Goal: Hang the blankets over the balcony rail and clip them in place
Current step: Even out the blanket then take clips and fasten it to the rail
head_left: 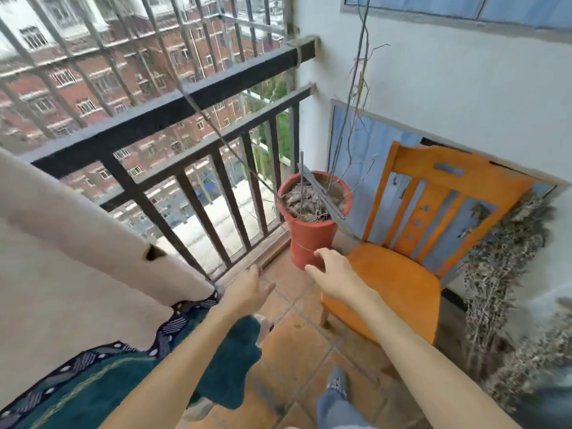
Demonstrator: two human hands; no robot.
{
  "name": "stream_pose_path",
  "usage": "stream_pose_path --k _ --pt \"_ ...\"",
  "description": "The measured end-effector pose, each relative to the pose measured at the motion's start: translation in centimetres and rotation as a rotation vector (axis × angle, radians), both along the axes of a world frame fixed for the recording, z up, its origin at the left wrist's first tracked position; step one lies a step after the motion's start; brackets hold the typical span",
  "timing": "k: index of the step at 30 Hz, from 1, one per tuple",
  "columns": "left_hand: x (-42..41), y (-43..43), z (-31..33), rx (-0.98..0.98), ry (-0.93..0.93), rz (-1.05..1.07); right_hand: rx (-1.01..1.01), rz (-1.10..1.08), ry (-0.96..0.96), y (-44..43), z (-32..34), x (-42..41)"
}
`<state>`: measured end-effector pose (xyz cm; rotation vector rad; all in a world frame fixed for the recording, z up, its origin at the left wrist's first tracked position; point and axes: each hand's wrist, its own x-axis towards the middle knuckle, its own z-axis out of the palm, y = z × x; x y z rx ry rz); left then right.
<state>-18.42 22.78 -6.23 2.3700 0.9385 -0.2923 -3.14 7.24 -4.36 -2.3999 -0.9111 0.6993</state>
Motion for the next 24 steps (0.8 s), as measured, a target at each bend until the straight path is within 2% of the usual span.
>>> stream_pose_path --k 6,13,17,20,24 --pt "9.8 1.7 0.4 0.013 0.041 -0.033 0.003 -0.06 0.015 1.4 -0.7 10.1" --pt "17.7 5.5 -1.7 -0.034 0.091 -0.097 -0.068 -0.076 0.069 4.4 -3.6 16.5" --pt "23.7 8.6 -4.2 -0.045 0.098 -0.184 -0.139 -0.101 0.114 7.7 -6.5 20.1" --pt "28.8 11.1 -7.0 -0.111 0.061 -0.15 -0.204 -0.124 0.135 10.8 -9.1 23.2" --pt "34.3 15.2 -13.4 -0.212 0.106 -0.127 -0.272 -0.192 0.192 15.8 -13.1 27.2"
